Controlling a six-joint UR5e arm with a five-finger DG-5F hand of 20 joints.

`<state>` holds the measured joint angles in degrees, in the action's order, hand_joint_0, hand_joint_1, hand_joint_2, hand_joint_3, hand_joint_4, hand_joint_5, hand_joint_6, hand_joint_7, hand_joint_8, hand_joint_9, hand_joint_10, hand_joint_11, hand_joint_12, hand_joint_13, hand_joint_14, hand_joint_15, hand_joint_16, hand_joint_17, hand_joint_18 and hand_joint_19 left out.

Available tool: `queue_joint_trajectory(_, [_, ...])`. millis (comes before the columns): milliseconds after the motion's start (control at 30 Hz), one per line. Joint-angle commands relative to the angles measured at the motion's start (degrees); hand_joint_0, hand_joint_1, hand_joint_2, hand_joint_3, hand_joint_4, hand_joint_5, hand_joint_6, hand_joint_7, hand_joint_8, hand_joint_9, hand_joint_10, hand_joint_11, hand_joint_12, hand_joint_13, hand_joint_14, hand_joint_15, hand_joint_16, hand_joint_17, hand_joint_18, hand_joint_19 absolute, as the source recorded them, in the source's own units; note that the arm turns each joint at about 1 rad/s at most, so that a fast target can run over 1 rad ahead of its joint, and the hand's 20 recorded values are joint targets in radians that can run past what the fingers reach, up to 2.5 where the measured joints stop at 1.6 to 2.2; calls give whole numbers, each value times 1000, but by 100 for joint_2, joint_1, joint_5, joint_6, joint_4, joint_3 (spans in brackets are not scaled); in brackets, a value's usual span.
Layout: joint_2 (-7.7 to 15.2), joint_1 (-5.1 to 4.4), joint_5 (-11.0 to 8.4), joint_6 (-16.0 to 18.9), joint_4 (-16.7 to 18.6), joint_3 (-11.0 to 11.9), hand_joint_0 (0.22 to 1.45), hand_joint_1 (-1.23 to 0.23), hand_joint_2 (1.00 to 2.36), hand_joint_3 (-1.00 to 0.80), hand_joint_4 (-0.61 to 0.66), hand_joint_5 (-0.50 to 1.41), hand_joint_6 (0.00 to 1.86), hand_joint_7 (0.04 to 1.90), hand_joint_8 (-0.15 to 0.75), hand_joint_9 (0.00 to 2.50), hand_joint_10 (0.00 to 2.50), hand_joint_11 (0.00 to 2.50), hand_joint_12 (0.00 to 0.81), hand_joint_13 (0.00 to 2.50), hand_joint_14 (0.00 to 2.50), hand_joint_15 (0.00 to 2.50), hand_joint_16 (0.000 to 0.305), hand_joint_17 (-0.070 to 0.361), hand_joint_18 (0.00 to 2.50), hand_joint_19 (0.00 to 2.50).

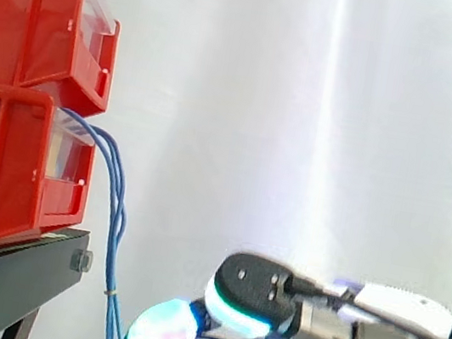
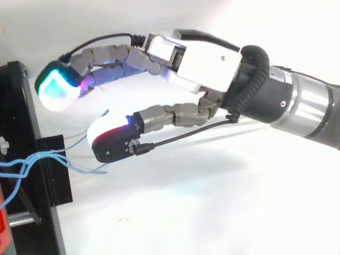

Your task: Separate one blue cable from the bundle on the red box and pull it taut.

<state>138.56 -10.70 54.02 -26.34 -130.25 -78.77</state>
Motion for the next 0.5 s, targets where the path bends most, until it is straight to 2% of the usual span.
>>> queue_joint_trajectory(0, [426,-11,126,173,53,283,551,-579,1001,-489,201,-197,502,730,333,619,8,370,362,431,7,278,50,112,515,610])
queue_joint_trajectory(100, [637,-11,337,551,-35,626,552,-578,1000,-489,202,-197,502,730,334,626,9,374,362,439,7,279,50,112,519,609])
queue_joint_trajectory(133, [655,-11,442,631,-149,723,552,-578,1001,-490,202,-196,502,730,337,628,9,369,361,443,7,281,50,112,523,618])
queue_joint_trajectory(167, [646,-11,548,569,-352,802,552,-576,1001,-488,202,-196,502,731,335,630,9,374,362,452,7,286,50,112,531,615])
queue_joint_trajectory(267, [655,6,592,464,-475,890,554,-573,1000,-485,205,-196,502,732,338,638,9,376,365,472,7,293,49,111,539,615])
queue_joint_trajectory(467, [655,6,574,270,-316,916,555,-569,1001,-486,205,-195,502,728,336,644,9,375,366,488,8,299,49,111,556,619])
